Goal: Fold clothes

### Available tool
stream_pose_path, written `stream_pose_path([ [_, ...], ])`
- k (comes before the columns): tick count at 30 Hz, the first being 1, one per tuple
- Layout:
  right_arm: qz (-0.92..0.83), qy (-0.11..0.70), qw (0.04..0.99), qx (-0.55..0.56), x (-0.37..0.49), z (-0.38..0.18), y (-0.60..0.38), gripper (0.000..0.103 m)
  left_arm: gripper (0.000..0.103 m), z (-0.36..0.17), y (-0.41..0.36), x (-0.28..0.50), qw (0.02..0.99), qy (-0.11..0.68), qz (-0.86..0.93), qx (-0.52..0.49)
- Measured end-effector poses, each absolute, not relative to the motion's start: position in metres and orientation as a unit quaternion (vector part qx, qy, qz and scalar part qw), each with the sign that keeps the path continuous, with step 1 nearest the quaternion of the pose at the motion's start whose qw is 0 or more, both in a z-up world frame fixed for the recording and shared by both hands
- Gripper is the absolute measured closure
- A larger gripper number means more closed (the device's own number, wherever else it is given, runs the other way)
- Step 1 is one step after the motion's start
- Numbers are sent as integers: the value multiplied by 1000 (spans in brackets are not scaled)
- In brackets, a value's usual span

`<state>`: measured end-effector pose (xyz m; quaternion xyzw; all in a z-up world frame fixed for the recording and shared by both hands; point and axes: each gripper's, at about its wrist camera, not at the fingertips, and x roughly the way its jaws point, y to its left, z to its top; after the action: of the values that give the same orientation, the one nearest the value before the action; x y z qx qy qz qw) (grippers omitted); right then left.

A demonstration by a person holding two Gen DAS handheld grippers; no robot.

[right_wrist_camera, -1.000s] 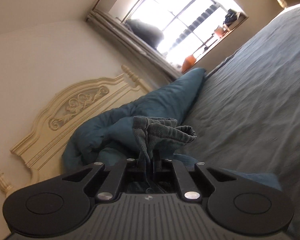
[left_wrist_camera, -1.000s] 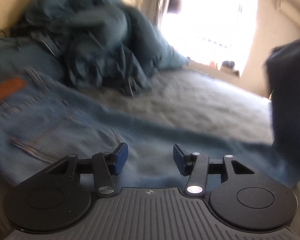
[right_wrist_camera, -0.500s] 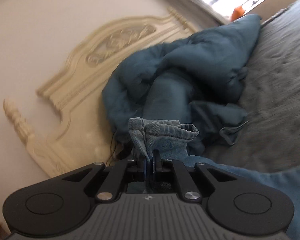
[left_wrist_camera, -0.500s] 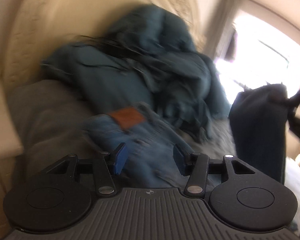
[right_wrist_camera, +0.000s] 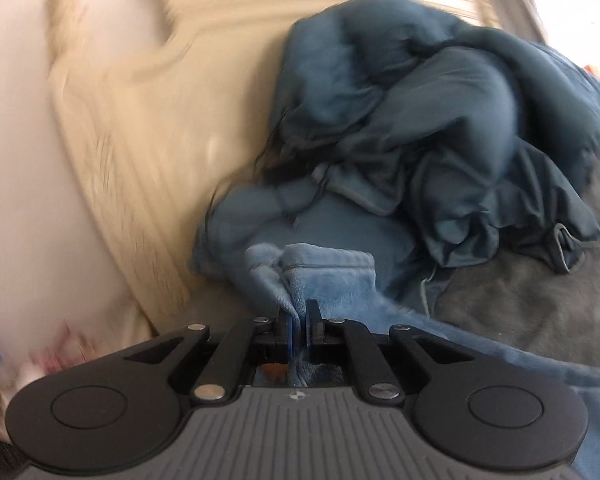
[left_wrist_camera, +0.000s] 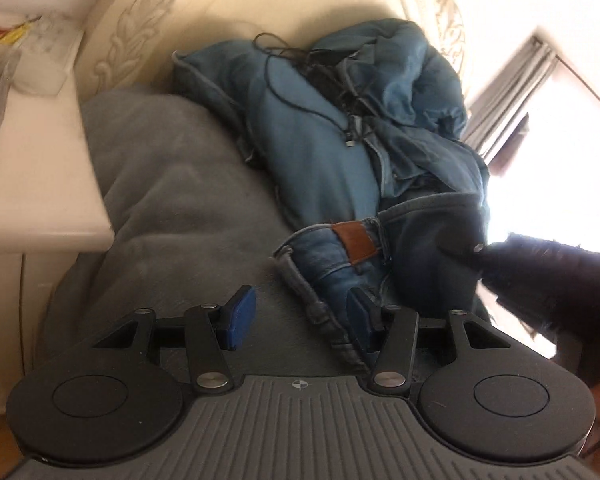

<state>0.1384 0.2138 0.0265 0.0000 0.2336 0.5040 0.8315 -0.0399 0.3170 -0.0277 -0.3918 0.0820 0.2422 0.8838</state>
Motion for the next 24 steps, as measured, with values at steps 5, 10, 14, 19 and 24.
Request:
stream_pose_path([
  [5,503,210,831,-111,110,6,239,95,53,-34,323,-43,877,78,239,-410],
  [10,522,211,813,-148,101,-7,250,76,53,-34,322,-48,878,76,238,-408],
  [14,565,219,789,-100,101,2,235,60,52,-33,322,-51,878,77,235,-410],
  [19,577,238,781,16,118,24,190,61,52,-32,324,-55,877,71,216,-423],
  [24,535,298,789,53,159,21,203,64,47,-28,320,-49,884,65,175,-430],
])
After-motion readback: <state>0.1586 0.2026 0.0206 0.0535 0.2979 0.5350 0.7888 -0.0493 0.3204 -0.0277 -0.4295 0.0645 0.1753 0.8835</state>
